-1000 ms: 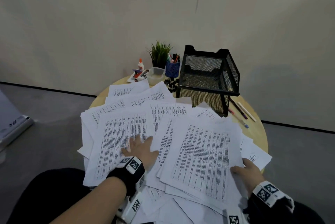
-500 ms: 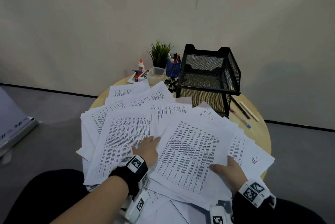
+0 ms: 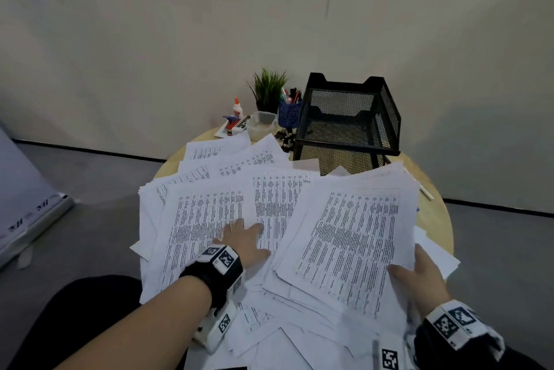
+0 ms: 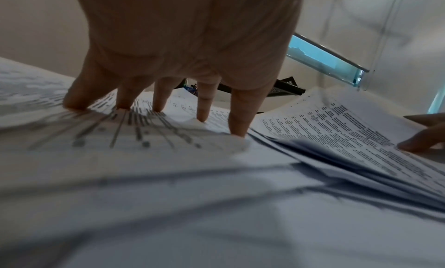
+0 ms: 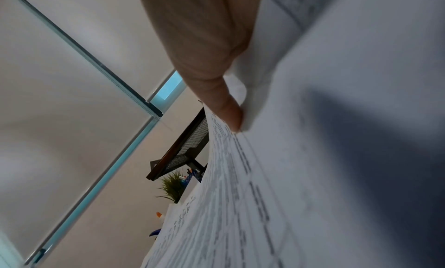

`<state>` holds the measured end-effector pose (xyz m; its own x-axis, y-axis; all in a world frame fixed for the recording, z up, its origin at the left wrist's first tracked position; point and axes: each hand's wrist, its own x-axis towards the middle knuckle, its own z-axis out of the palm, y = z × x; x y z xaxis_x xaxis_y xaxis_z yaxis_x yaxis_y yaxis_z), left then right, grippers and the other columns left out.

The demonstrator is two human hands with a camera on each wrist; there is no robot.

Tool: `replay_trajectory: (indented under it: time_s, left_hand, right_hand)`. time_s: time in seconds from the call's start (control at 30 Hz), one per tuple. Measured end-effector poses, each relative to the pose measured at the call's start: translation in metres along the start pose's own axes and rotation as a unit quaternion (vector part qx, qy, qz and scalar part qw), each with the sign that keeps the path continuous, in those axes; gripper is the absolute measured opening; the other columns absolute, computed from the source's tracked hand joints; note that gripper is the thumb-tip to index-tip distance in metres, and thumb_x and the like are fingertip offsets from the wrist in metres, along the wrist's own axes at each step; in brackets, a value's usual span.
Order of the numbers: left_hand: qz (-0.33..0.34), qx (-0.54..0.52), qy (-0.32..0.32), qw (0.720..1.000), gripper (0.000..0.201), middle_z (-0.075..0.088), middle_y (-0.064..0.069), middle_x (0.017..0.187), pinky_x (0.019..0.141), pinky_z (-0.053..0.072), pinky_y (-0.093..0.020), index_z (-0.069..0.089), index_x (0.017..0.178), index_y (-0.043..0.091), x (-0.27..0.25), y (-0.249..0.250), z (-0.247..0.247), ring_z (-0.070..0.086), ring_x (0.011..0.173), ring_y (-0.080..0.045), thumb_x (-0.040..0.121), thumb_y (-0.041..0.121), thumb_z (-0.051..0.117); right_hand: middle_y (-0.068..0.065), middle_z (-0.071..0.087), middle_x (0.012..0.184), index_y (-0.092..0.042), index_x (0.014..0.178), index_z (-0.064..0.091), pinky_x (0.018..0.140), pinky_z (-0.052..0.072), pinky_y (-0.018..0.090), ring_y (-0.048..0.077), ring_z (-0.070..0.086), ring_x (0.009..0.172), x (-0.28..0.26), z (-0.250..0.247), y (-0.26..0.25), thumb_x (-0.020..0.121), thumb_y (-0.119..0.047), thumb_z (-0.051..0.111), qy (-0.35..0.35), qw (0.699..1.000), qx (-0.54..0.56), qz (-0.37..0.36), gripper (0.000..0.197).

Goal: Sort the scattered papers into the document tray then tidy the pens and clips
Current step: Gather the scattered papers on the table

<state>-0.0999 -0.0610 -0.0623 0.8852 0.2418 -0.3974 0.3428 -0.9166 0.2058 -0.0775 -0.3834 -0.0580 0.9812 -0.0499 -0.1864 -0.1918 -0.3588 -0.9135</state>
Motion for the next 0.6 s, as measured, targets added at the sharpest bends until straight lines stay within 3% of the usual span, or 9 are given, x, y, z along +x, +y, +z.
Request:
replay_trajectory:
  time_s: [0.07, 0.17, 0.27, 0.47, 0.6]
  left_hand:
    - [0.011, 0.014, 0.023, 1.000, 0.052, 0.038, -0.011, 0.136, 0.097, 0.043, -0.047, 0.037, 0.133, 0.027, 0.002, 0.001, -0.004, 0.043, 0.120, -0.033, 0.085, 0.039, 0.054]
    - [0.009, 0.027, 0.042, 0.999, 0.041, 0.046, -0.009, 0.121, 0.085, 0.049, -0.035, 0.041, 0.122, 0.018, 0.002, 0.006, -0.008, 0.053, 0.100, -0.027, 0.086, 0.032, 0.054]
    - [-0.027, 0.001, 0.059, 0.998, 0.050, 0.043, -0.011, 0.121, 0.085, 0.048, -0.037, 0.037, 0.124, 0.012, 0.004, 0.009, -0.006, 0.051, 0.106, -0.030, 0.083, 0.033, 0.057]
    - [-0.074, 0.039, 0.083, 0.993, 0.061, 0.038, -0.014, 0.132, 0.088, 0.045, -0.036, 0.036, 0.131, 0.008, 0.002, 0.009, -0.001, 0.046, 0.117, -0.030, 0.088, 0.050, 0.048]
    - [-0.083, 0.045, 0.082, 0.992, 0.043, 0.043, -0.011, 0.126, 0.079, 0.043, -0.033, 0.045, 0.120, 0.011, 0.006, 0.007, -0.007, 0.049, 0.110, -0.028, 0.088, 0.039, 0.049]
  right_hand:
    - [0.009, 0.064, 0.099, -0.013, 0.123, 0.049, 0.060, 0.045, 0.029, 0.023, 0.061, 0.079, -0.002, 0.001, 0.000, 0.087, 0.007, 0.053, 0.001, 1.000, -0.001, -0.002, 0.041]
    - [0.012, 0.063, 0.106, -0.011, 0.124, 0.048, 0.071, 0.045, 0.033, 0.027, 0.060, 0.087, -0.005, 0.004, -0.004, 0.088, 0.006, 0.052, -0.010, 1.000, -0.023, -0.012, 0.040]
    - [0.009, 0.063, 0.104, -0.013, 0.125, 0.048, 0.062, 0.046, 0.029, 0.025, 0.061, 0.086, -0.007, 0.006, -0.006, 0.088, 0.005, 0.051, -0.019, 1.000, -0.010, -0.009, 0.042]
    - [0.006, 0.064, 0.099, -0.018, 0.118, 0.051, 0.066, 0.049, 0.032, 0.023, 0.062, 0.084, -0.007, 0.013, -0.009, 0.086, 0.002, 0.053, -0.025, 0.999, -0.031, -0.017, 0.038]
    - [0.003, 0.067, 0.099, -0.021, 0.114, 0.053, 0.075, 0.052, 0.036, 0.025, 0.064, 0.087, -0.009, 0.016, -0.010, 0.086, 0.000, 0.053, -0.037, 0.999, -0.022, -0.013, 0.036]
